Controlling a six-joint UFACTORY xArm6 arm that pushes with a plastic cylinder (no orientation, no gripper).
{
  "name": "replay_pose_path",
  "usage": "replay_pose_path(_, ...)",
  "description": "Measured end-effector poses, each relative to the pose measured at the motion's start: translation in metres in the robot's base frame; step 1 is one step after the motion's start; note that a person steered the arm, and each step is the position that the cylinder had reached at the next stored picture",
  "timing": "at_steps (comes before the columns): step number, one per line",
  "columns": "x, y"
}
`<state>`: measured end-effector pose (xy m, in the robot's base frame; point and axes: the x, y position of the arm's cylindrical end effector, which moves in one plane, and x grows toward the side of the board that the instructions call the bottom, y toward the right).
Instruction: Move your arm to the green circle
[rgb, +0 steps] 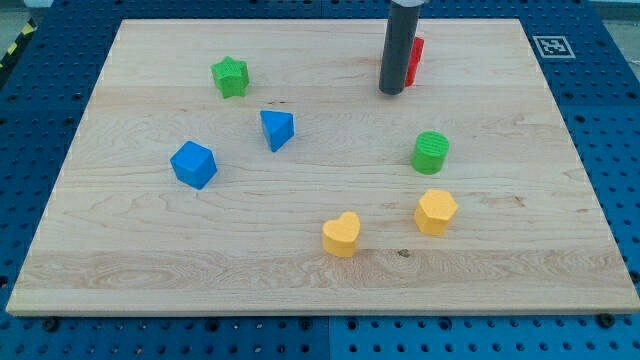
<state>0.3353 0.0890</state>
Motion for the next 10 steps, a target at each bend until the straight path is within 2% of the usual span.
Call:
replay_pose_path(3, 0.011, 0.0)
replay_pose_path(4, 0.036, 0.0)
replay_pose_path(5, 0.04, 0.0)
replay_pose_path(6, 0.048, 0.036)
replay_pose_path(10, 0.056, 0.042)
